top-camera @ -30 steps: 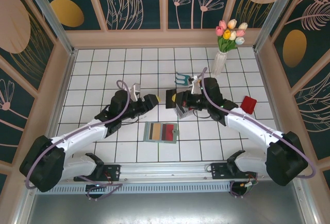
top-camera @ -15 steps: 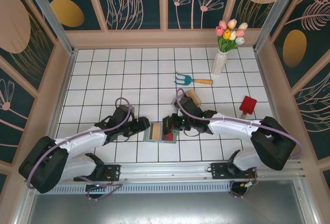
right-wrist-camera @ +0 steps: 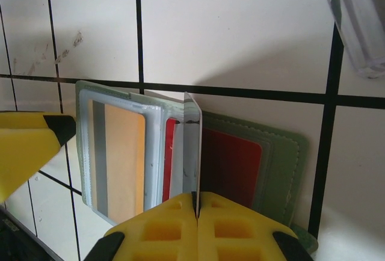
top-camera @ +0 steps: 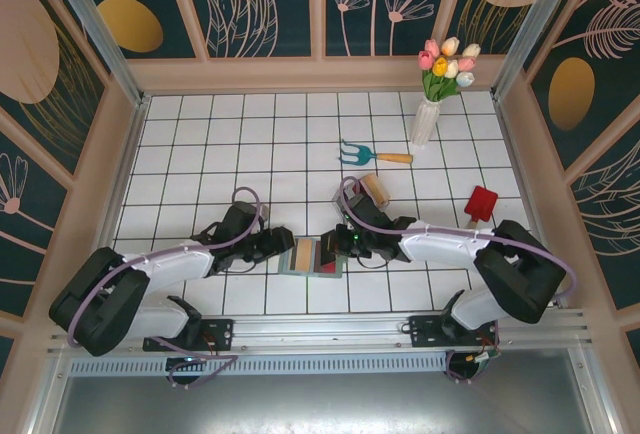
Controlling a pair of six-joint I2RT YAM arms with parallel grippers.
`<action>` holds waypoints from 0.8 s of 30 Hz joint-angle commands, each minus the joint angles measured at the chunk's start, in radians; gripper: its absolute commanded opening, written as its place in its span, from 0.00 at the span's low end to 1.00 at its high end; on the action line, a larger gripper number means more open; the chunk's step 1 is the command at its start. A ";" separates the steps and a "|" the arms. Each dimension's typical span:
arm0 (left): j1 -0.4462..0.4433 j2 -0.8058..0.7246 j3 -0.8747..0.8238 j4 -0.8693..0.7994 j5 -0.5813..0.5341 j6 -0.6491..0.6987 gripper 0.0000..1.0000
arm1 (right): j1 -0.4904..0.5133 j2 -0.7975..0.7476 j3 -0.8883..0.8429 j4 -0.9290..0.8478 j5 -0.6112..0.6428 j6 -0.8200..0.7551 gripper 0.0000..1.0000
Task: Put the credit cards into the card holder
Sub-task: Flip over the card slot on the card holder.
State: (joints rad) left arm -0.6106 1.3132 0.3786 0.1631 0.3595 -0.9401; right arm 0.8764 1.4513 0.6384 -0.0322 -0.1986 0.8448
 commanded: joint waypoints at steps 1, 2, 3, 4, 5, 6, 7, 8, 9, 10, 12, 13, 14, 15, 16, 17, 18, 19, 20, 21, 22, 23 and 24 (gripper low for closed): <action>-0.009 0.017 -0.014 0.058 0.087 -0.005 0.58 | 0.010 0.034 -0.026 -0.028 0.042 0.005 0.00; -0.010 0.018 -0.013 0.064 0.094 -0.008 0.58 | 0.010 0.037 -0.025 -0.030 0.044 0.004 0.00; -0.009 0.018 -0.014 0.065 0.095 -0.009 0.57 | 0.010 0.038 -0.025 -0.029 0.045 0.003 0.00; -0.010 0.018 -0.014 0.067 0.097 -0.009 0.57 | 0.010 0.039 -0.026 -0.032 0.049 0.003 0.00; -0.009 0.020 -0.014 0.069 0.097 -0.013 0.56 | 0.010 0.041 -0.024 -0.034 0.053 0.002 0.00; -0.010 0.019 -0.014 0.069 0.099 -0.015 0.56 | 0.010 0.040 -0.023 -0.038 0.056 0.000 0.00; -0.009 0.021 -0.015 0.078 0.103 -0.016 0.55 | 0.010 0.041 -0.022 -0.040 0.059 -0.001 0.00; -0.010 0.021 -0.021 0.097 0.114 -0.022 0.55 | 0.010 0.040 -0.021 -0.042 0.060 -0.002 0.00; -0.009 0.021 -0.024 0.108 0.120 -0.027 0.52 | 0.010 0.041 -0.020 -0.042 0.060 -0.004 0.00; -0.010 0.021 -0.024 0.119 0.128 -0.033 0.48 | 0.010 0.039 -0.020 -0.042 0.060 -0.005 0.00; -0.010 0.018 -0.024 0.141 0.143 -0.044 0.45 | 0.010 0.039 -0.021 -0.041 0.061 -0.007 0.00; -0.010 0.013 -0.026 0.150 0.147 -0.050 0.42 | 0.010 0.040 -0.019 -0.043 0.064 -0.007 0.00; -0.009 0.009 -0.026 0.158 0.150 -0.057 0.39 | 0.010 0.042 -0.019 -0.044 0.067 -0.006 0.00; -0.010 0.003 -0.027 0.163 0.151 -0.061 0.38 | 0.010 0.043 -0.019 -0.044 0.067 -0.006 0.00; -0.011 -0.004 -0.028 0.168 0.151 -0.067 0.37 | 0.009 0.046 -0.018 -0.046 0.067 -0.008 0.00; -0.010 -0.011 -0.031 0.175 0.150 -0.074 0.35 | 0.010 0.047 -0.018 -0.047 0.068 -0.007 0.00; -0.011 -0.016 -0.033 0.180 0.149 -0.077 0.35 | 0.010 0.048 -0.019 -0.046 0.068 -0.006 0.00; -0.009 -0.020 -0.039 0.189 0.149 -0.081 0.34 | 0.010 0.050 -0.020 -0.046 0.068 -0.007 0.00; -0.010 -0.020 -0.044 0.199 0.149 -0.086 0.33 | 0.009 0.050 -0.020 -0.045 0.068 -0.008 0.00; -0.010 -0.019 -0.048 0.205 0.150 -0.090 0.32 | 0.010 0.050 -0.021 -0.046 0.070 -0.008 0.00; -0.009 -0.015 -0.052 0.211 0.149 -0.094 0.28 | 0.010 0.050 -0.022 -0.046 0.070 -0.010 0.00; -0.010 -0.010 -0.054 0.219 0.155 -0.094 0.23 | 0.010 0.049 -0.020 -0.046 0.070 -0.011 0.00; -0.010 -0.009 -0.055 0.222 0.159 -0.095 0.22 | 0.010 0.048 -0.020 -0.046 0.071 -0.012 0.00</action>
State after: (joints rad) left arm -0.6144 1.3079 0.3408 0.3275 0.4908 -1.0222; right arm 0.8772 1.4681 0.6388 -0.0193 -0.1696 0.8444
